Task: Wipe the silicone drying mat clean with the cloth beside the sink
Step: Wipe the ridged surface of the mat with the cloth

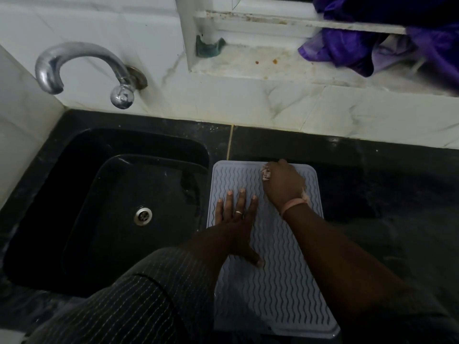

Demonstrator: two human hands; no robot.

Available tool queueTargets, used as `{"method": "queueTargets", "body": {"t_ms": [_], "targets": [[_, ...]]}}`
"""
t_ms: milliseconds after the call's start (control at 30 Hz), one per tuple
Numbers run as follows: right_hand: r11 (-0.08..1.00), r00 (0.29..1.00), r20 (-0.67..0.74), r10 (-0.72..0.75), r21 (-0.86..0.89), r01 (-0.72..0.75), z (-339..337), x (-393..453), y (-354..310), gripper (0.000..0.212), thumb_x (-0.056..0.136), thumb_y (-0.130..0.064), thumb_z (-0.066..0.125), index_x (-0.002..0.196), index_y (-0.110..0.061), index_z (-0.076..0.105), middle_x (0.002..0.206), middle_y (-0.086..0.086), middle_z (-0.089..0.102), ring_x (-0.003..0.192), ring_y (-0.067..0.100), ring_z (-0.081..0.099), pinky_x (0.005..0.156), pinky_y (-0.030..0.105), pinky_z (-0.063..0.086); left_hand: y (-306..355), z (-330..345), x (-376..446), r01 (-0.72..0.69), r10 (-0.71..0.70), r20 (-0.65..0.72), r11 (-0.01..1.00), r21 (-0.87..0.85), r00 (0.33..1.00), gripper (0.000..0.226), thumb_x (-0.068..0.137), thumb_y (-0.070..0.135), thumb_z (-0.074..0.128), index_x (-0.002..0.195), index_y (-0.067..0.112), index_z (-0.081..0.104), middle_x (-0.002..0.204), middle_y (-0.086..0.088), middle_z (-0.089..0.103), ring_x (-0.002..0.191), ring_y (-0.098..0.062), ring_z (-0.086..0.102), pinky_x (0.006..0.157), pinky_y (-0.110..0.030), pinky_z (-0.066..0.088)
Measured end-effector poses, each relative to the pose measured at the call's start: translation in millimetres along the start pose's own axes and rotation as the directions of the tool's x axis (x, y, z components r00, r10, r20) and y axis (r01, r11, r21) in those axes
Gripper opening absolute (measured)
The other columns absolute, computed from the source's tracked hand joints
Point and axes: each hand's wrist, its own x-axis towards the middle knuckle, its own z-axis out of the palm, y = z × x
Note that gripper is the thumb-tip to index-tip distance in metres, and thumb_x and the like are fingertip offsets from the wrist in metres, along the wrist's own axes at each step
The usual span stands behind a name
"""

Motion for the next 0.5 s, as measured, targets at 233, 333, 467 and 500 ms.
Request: {"method": "queueTargets", "body": {"t_ms": [233, 333, 467, 500], "targets": [[0.999, 0.998, 0.062, 0.012, -0.048, -0.009, -2, 5, -5, 0.017, 0.096, -0.022, 0.051, 0.097, -0.011, 0.065, 0.104, 0.013, 0.061, 0.090, 0.030, 0.064, 0.071, 0.039, 0.054, 0, 0, -1, -0.014, 0.014, -0.002, 1.000, -0.004, 1.000, 0.163, 0.052, 0.083, 0.079, 0.142, 0.031, -0.048, 0.136, -0.003, -0.066, 0.122, -0.033, -0.063, 0.107, -0.060, -0.034], [0.994, 0.994, 0.110, -0.004, -0.106, 0.016, -5, -5, -6, 0.020, 0.098, -0.022, 0.050, 0.102, -0.013, 0.067, 0.106, 0.012, 0.064, 0.093, 0.029, 0.066, 0.074, 0.038, 0.055, 0, 1, -1, -0.009, 0.009, -0.012, 1.000, 0.004, 1.000, 0.163, 0.052, 0.084, 0.078, 0.142, 0.030, -0.048, 0.135, -0.003, -0.067, 0.121, -0.033, -0.064, 0.107, -0.061, -0.034], [0.980, 0.985, 0.171, 0.006, -0.196, 0.029, -9, -37, -11, 0.020, 0.097, -0.029, 0.055, 0.106, -0.017, 0.069, 0.106, 0.007, 0.064, 0.093, 0.025, 0.065, 0.078, 0.040, 0.057, -1, 4, 0, 0.000, 0.001, -0.033, 1.000, 0.012, 0.999, 0.164, 0.051, 0.084, 0.078, 0.141, 0.031, -0.048, 0.136, -0.003, -0.066, 0.122, -0.034, -0.063, 0.108, -0.062, -0.032], [0.978, 0.985, 0.172, 0.005, -0.207, 0.031, -8, -47, -12, 0.020, 0.098, -0.029, 0.055, 0.106, -0.017, 0.069, 0.106, 0.007, 0.064, 0.093, 0.025, 0.065, 0.077, 0.039, 0.057, -2, 4, 0, 0.000, 0.001, -0.036, 1.000, 0.014, 0.999, 0.164, 0.050, 0.085, 0.077, 0.142, 0.031, -0.048, 0.136, -0.004, -0.066, 0.122, -0.034, -0.063, 0.109, -0.062, -0.031]]}}
